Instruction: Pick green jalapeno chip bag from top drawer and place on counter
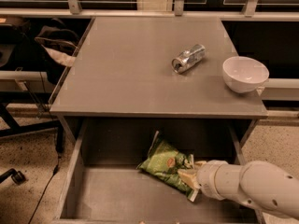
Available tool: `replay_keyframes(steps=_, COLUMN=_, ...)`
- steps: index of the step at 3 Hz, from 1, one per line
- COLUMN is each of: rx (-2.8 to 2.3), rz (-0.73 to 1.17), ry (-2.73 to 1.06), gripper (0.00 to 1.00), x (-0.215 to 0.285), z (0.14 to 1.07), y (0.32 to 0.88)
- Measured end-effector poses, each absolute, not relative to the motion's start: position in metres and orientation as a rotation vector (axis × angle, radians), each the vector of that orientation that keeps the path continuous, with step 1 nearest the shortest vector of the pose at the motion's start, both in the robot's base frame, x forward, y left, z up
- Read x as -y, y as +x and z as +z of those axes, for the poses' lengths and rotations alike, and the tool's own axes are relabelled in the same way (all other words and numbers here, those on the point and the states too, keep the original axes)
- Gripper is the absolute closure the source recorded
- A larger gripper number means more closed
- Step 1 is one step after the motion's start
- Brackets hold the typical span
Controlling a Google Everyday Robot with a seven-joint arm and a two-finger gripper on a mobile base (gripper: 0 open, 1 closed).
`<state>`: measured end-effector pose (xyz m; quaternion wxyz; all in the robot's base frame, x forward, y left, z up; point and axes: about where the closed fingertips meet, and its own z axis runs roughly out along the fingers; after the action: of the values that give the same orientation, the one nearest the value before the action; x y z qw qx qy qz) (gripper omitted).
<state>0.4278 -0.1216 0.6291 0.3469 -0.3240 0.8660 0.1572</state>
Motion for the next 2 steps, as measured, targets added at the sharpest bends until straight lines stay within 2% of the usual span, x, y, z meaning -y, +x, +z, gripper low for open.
replay_keyframes(steps=2, rx=-2.136, rz=0.358, ry=-0.963, gripper=1.0, x=0.101, z=0.689, y=0.412)
